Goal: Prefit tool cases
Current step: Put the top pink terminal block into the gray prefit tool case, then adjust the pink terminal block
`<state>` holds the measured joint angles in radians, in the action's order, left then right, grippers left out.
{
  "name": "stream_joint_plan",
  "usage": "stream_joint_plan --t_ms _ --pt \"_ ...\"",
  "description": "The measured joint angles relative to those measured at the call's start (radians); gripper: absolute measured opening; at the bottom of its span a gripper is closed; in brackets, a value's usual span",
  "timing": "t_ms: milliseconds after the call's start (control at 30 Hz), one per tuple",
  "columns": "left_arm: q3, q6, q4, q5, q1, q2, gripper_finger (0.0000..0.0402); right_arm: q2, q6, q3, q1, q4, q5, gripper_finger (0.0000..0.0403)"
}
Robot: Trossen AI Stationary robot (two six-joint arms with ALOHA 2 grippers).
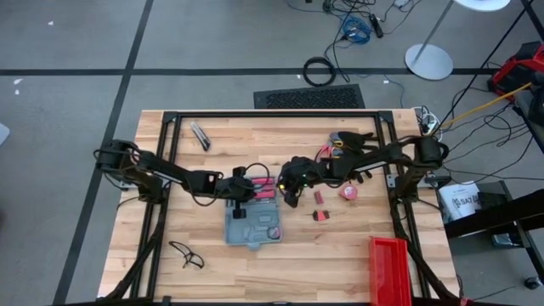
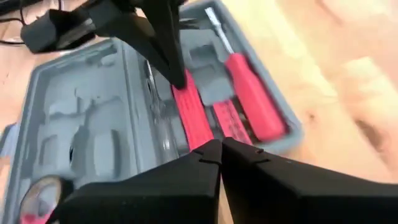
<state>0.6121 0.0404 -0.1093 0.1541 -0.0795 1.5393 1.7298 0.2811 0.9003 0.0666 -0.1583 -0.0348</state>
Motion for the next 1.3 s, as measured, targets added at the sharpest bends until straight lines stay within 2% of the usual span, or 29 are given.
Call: stream_joint_plan --t_ms 167,300,467,567,733,900,1133,1300 --pt "0.003 0.002 -0.026 0.011 0.0 -0.11 0.0002 -0.106 -0.009 0.003 0.0 0.257 0.11 0.0" --pt "0.004 0.005 -0.029 0.028 0.001 -0.19 0.0002 -0.179 0.038 0.004 0.0 0.447 0.112 0.0004" --pt "0.006 0.049 -0.035 0.036 -0.007 -0.263 0.0002 -0.186 0.116 0.004 -0.028 0.72 0.097 0.0048" --pt "0.006 0.055 -0.035 0.051 -0.009 -0.291 0.0002 -0.175 0.194 0.004 -0.051 0.819 0.08 0.0085" --pt "0.007 0.076 -0.028 0.072 -0.008 -0.3 0.0002 -0.177 0.298 0.004 -0.091 0.833 0.08 0.0141" --pt "0.007 0.077 -0.012 0.082 -0.008 -0.301 0.0002 -0.155 0.396 0.004 -0.111 0.823 0.081 0.0176" --pt "0.008 0.073 0.022 0.084 -0.008 -0.301 0.0002 -0.053 0.415 0.005 -0.115 0.75 0.081 0.0205" --pt "0.009 0.073 0.024 0.085 -0.008 -0.302 0.0002 0.029 0.43 0.015 -0.115 0.748 0.084 0.0209"
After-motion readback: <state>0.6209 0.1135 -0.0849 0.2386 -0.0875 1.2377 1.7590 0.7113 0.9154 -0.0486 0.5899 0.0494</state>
